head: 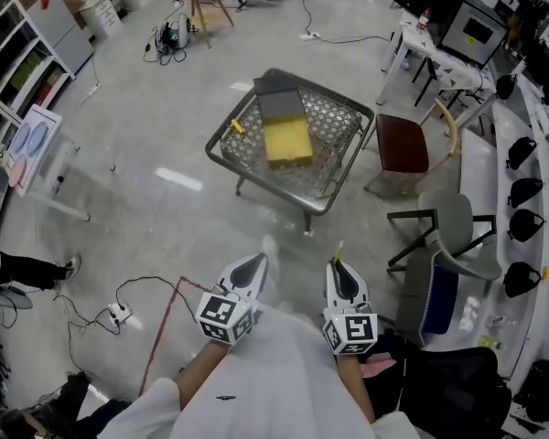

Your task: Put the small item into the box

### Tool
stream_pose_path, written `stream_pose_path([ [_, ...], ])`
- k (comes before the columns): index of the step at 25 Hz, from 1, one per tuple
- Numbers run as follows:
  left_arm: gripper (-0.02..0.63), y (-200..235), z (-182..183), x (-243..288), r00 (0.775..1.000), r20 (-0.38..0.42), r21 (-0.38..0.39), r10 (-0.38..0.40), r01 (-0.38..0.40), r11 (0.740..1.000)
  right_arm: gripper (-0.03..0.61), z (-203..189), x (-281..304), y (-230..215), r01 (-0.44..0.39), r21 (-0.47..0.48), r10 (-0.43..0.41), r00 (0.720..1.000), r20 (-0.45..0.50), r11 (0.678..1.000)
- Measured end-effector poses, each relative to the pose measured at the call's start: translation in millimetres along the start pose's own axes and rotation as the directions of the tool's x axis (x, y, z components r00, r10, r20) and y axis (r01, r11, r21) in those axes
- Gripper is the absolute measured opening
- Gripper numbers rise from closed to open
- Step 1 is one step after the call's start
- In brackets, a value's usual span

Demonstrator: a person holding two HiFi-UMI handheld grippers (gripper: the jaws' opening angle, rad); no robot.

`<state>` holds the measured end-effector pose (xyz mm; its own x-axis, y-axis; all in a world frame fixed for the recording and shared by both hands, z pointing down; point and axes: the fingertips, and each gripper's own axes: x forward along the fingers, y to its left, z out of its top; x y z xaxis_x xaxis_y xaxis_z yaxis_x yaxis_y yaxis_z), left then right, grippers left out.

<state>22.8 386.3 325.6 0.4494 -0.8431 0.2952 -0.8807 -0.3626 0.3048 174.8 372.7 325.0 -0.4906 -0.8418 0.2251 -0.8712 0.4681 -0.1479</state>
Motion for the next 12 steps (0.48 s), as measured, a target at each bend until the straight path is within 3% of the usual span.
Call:
stream_pose_path([
  [6, 0.002, 39.6, 22.9, 54.2, 1.000, 0.001, -0.014, -0.010, 0.010, 1.000, 0.038, 18.2, 61.4, -17.6, 0.009, -0.005, -0.009, 1.000, -0.002, 1.000],
  [12, 0.002, 89.4, 74.4, 109.7, 0.999, 0.023, -0.023, -0.028, 0.028, 0.999, 0.038, 55.8, 142.8, -22.4, -0.006, -0.037, 0.006, 1.000, 0.005, 0.999],
])
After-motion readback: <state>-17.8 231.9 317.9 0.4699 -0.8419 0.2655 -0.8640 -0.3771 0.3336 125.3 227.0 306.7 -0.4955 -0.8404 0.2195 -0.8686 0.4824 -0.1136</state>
